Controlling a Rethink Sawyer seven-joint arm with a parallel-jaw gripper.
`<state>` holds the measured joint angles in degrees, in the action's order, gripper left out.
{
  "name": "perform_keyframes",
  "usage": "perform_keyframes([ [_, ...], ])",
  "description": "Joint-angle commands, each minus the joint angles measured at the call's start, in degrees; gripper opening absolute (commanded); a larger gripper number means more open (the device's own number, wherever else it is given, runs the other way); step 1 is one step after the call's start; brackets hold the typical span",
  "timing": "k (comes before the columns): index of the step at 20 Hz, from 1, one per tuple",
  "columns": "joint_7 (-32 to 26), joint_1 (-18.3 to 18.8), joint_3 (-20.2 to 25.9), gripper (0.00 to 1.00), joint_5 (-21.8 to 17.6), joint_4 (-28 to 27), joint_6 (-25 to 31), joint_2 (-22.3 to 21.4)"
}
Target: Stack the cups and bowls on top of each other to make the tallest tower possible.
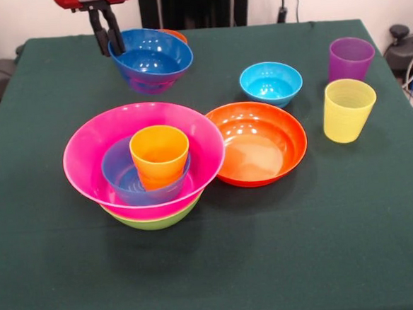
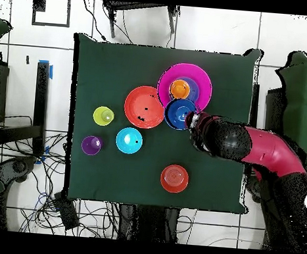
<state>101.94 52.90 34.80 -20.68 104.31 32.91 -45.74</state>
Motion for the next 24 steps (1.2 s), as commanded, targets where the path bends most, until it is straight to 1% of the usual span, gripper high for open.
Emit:
perform_keyframes([
  [1,-2.57,-3.25,1.07,0.0,-0.33,-3.75,4.71,3.3],
  [6,-2.16,-3.68,0.73,0.0,-0.55,-3.83,3.97,3.58],
  [10,-1.91,-3.72,0.55,0.0,-0.19,-3.5,4.55,3.38],
  [18,-1.9,-4.69,-0.04,0.0,-0.72,-5.15,5.13,4.04],
  [24,-1.8,-4.94,-0.23,0.0,-0.98,-5.38,4.32,4.43],
])
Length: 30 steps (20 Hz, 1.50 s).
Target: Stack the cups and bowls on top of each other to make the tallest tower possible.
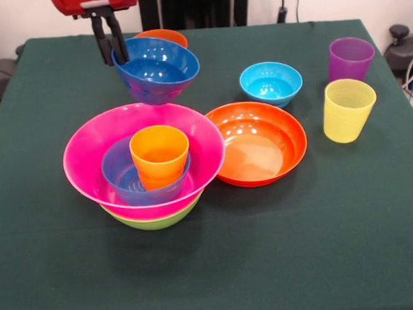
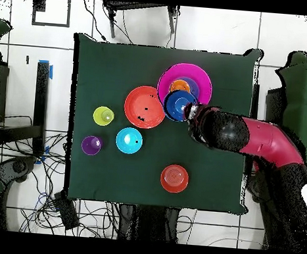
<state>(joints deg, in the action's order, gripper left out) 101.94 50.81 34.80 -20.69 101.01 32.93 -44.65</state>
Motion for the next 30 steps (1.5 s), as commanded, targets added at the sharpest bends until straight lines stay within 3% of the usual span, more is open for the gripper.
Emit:
perform_keyframes([
  [1,-1.84,-2.89,-0.28,0.0,-1.02,-2.15,4.25,3.48],
  [18,-1.4,-3.7,-0.87,0.0,-0.89,-3.22,4.47,3.89],
  [30,-2.26,-4.87,-1.07,0.0,-1.91,-7.08,3.77,7.1],
])
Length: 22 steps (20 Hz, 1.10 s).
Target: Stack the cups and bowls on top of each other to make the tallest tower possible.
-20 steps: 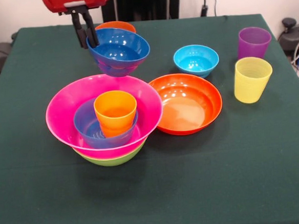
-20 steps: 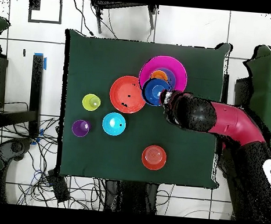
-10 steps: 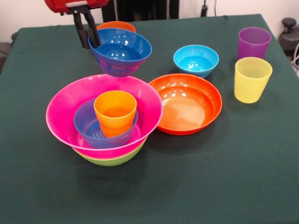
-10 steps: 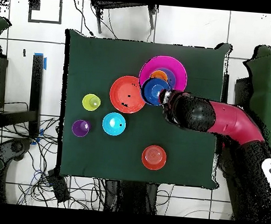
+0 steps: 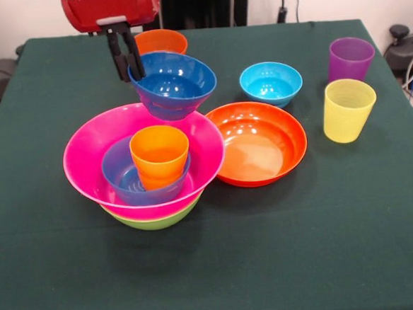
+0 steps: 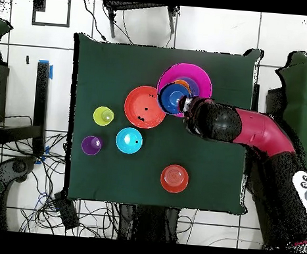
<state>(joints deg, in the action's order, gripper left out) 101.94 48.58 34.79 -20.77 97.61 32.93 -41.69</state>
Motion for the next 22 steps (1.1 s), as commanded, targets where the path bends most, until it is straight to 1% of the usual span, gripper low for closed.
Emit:
perform_keyframes([
  [1,-2.66,-2.55,-0.93,0.0,-1.78,-4.13,4.13,4.44],
  [3,-3.28,-2.49,-0.74,0.0,-1.66,-5.13,4.81,4.97],
  [12,-3.33,-2.39,-0.76,0.0,-1.95,-5.57,4.44,5.47],
  [19,-3.32,-1.23,-0.5,0.0,-2.16,-2.85,3.27,4.13],
  [21,-3.23,-1.21,-0.55,0.0,-2.23,-2.66,3.18,4.07],
  [22,-3.22,-1.6,-0.61,0.0,-2.13,-3.5,3.73,4.39],
])
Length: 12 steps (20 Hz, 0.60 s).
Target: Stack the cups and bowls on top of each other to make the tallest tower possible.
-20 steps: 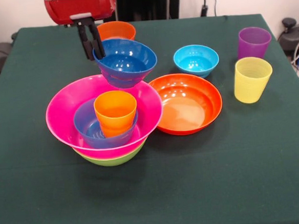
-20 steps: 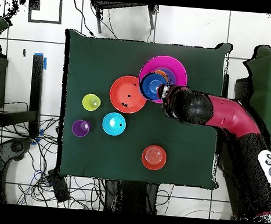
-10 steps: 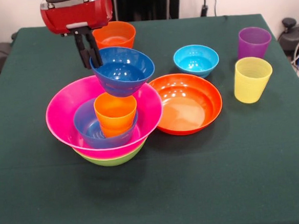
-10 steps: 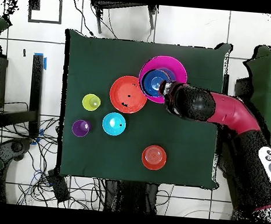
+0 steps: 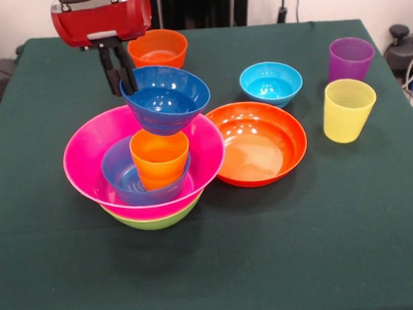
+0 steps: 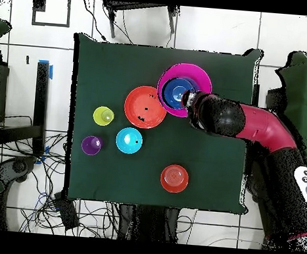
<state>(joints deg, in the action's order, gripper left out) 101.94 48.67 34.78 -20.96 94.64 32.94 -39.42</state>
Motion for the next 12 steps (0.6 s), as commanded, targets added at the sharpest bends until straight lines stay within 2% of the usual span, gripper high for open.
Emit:
perform_keyframes([
  [1,-3.18,-1.74,-0.61,0.0,-1.97,-0.56,3.7,2.11],
  [12,-2.13,-2.86,-1.3,0.0,-2.56,-1.72,2.9,2.82],
])
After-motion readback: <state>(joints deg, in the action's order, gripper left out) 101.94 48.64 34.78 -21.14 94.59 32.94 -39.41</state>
